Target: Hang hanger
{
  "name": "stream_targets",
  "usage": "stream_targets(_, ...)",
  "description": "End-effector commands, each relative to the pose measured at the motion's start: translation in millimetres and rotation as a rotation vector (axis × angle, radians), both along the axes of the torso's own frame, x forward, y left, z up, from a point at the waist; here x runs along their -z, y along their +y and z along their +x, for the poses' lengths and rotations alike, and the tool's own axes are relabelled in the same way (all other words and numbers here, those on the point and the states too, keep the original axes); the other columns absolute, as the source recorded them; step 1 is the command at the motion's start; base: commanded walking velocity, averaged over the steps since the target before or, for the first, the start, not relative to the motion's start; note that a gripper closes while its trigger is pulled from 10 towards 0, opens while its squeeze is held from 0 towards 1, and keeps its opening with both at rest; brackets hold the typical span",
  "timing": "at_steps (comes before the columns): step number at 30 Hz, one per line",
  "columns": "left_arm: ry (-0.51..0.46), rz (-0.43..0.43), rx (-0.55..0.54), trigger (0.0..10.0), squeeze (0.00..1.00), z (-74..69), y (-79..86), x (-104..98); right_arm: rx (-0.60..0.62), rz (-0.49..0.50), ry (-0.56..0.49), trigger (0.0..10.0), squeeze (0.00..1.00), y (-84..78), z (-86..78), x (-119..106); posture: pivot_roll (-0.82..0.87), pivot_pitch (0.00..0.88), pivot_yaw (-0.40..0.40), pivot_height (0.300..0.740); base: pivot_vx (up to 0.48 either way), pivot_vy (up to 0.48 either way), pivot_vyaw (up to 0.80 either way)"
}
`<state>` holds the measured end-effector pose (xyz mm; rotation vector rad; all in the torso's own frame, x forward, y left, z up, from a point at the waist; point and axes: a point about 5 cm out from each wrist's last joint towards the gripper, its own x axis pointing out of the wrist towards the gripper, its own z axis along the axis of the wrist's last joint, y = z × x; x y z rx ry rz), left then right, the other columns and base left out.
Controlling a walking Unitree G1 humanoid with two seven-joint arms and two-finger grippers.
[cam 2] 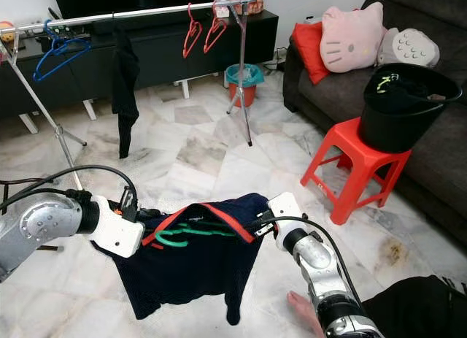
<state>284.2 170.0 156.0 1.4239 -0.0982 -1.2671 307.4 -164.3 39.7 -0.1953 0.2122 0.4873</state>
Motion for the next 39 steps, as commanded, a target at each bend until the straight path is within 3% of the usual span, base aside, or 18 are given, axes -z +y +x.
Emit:
stream_targets(1,-0.006,-0.032,0.003,10.0,0.0,-0.6,5.3,-8,-0.01,0.007,0.005,0.0,0.0,-0.1,-1.9,1,-0.1,0.0,-0.024,0.74,0.0,0.0,0.0)
stream_targets(5,-0.027,-0.095,0.068,10.0,0.0,-4.9,2.3,-16,-0.027,-0.013,0.018,0.0,0.0,-2.7,-4.9,4,-0.1,0.0,-0.024,0.74,0.0,0.0,0.0)
stream_targets(8,-0.034,-0.072,0.161,10.0,0.0,-11.3,1.3,-18,-0.052,-0.041,0.043,0.0,0.0,-6.7,-8.4,8,-0.1,0.0,-0.024,0.74,0.0,0.0,0.0)
stream_targets(19,-0.002,-0.042,0.292,10.0,0.0,-20.9,-6.2,-17,-0.079,-0.055,0.091,0.0,0.0,-11.1,-15.4,17,-0.09,0.0,-0.022,0.74,0.0,0.0,0.0)
stream_targets(25,0.003,-0.019,0.36,10.0,0.0,-23.4,-10.2,-19,-0.094,-0.004,0.131,0.0,0.0,-9.9,-19.7,21,-0.09,0.0,-0.017,0.74,0.0,0.0,0.0)
stream_targets(30,0.06,-0.196,0.311,10.0,0.0,-19.9,-17.0,-30,-0.054,-0.02,0.159,0.3,0.0,-11.0,-23.4,29,-0.08,0.0,-0.02,0.74,0.0,0.0,0.0)
stream_targets(31,0.063,-0.211,0.306,10.0,0.0,-19.5,-17.6,-29,-0.037,-0.029,0.163,5.4,0.0,-11.5,-24.1,31,-0.08,0.0,-0.021,0.74,0.0,0.0,0.0)
stream_targets(32,0.064,-0.22,0.303,10.0,0.0,-19.2,-18.0,-29,-0.027,-0.036,0.165,5.4,0.0,-11.7,-24.5,32,-0.08,0.0,-0.021,0.74,0.0,0.0,0.0)
stream_targets(33,0.071,-0.232,0.301,10.0,0.0,-19.5,-18.8,-28,-0.015,-0.038,0.167,10.0,0.0,-11.7,-25.0,33,-0.08,0.0,-0.021,0.74,0.0,0.0,0.0)
stream_targets(34,0.076,-0.24,0.3,10.0,0.0,-19.7,-19.3,-28,-0.007,-0.04,0.169,10.0,0.0,-11.6,-25.3,34,-0.08,0.0,-0.021,0.74,0.0,0.0,0.0)
stream_targets(35,0.083,-0.237,0.303,10.0,0.0,-20.6,-20.1,-26,-0.002,-0.039,0.17,10.0,0.53,-11.5,-25.6,34,-0.08,0.0,-0.021,0.74,0.0,0.0,0.0)
stream_targets(36,0.083,-0.237,0.303,10.0,0.0,-20.6,-20.1,-26,-0.002,-0.039,0.17,10.0,0.53,-11.5,-25.6,34,-0.08,0.0,-0.021,0.74,0.0,0.0,0.0)
stream_targets(37,0.092,-0.231,0.306,10.0,0.0,-21.4,-20.1,-24,0.005,-0.022,0.173,10.0,1.0,-11.1,-25.9,35,-0.08,0.0,-0.021,0.74,0.0,0.0,0.0)
stream_targets(39,0.09,-0.227,0.309,10.0,0.0,-21.4,-20.0,-24,0.006,-0.022,0.171,10.0,1.0,-11.2,-25.9,35,-0.08,0.0,-0.021,0.74,0.0,0.0,0.0)
